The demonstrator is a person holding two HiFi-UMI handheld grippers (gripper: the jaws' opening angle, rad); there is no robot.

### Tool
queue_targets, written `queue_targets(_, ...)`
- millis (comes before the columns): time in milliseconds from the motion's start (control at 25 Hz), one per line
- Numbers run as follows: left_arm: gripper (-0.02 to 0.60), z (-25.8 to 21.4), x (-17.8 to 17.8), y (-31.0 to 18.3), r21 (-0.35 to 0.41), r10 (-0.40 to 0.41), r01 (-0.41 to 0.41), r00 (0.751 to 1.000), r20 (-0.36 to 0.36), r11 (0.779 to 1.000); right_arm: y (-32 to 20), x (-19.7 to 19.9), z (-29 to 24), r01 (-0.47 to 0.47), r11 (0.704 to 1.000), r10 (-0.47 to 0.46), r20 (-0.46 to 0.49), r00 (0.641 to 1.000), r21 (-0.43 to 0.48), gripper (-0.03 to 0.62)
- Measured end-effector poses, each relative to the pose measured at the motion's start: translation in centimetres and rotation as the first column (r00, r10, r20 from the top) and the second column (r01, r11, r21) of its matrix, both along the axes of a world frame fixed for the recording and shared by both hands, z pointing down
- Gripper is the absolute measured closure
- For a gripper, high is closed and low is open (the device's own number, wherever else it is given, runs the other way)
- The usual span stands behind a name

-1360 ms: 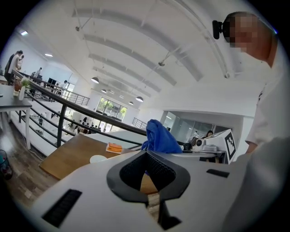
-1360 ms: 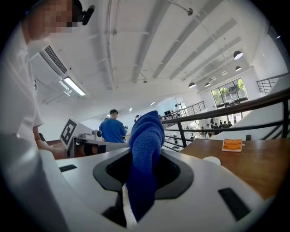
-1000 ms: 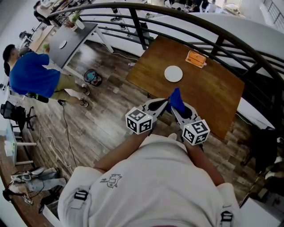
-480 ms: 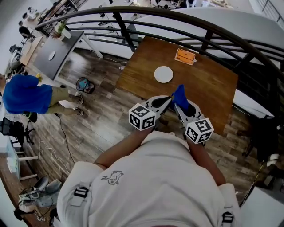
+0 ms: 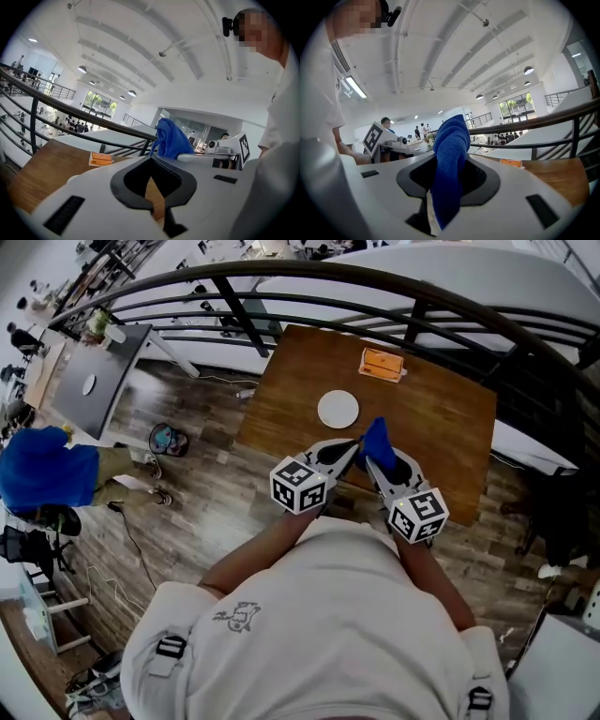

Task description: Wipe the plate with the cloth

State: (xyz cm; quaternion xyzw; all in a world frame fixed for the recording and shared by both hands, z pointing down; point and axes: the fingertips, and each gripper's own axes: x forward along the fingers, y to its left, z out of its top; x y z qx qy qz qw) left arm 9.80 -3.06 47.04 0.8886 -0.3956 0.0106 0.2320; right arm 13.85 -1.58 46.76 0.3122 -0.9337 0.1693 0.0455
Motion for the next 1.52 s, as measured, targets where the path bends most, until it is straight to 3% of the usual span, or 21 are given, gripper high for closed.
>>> queue_targets(440, 0.575, 0.9, -8.8, -8.6, -0.047, 0.024, -0.025, 0.999, -0.028, 0.999, -8.8, -8.5, 0.9, -0.026, 0.999, 0.026, -0.011, 1.0, -0.035, 0.462)
queue_targets(800, 0.575, 1.9, -14.7, -13.9, -0.084, 0.078, -0.083, 0.995, -0.063, 0.993, -14.4, -13.0, 2.3, -0.128, 0.99, 0.125, -0.061, 0.99, -0.054, 0.462)
queue_targets(1160, 0.575, 8.1, -15.5, -16.9, -0.218, 0.087, -0.087, 0.996, -0.01, 0.972, -17.6, -11.2, 8.5, -0.175, 0.969, 0.158, -0.107, 0.982, -0.172, 0.462)
queue_targets(1400, 0.575, 12.8, -14.9, -17.5, -0.253, 0.079, -0.055, 0.993, 0.085, 0.966, -18.2, -10.1, 14.6, -0.098, 0.973, 0.061, -0.176, 0.983, -0.21, 0.462)
queue_targets(1520, 0.575, 15.9, -14.8, -17.8, -0.321, 0.083, -0.043, 0.99, 0.113, 0.946, -18.7, -9.3, 17.6, -0.089, 0.967, 0.036, -0.221, 0.975, -0.238, 0.462)
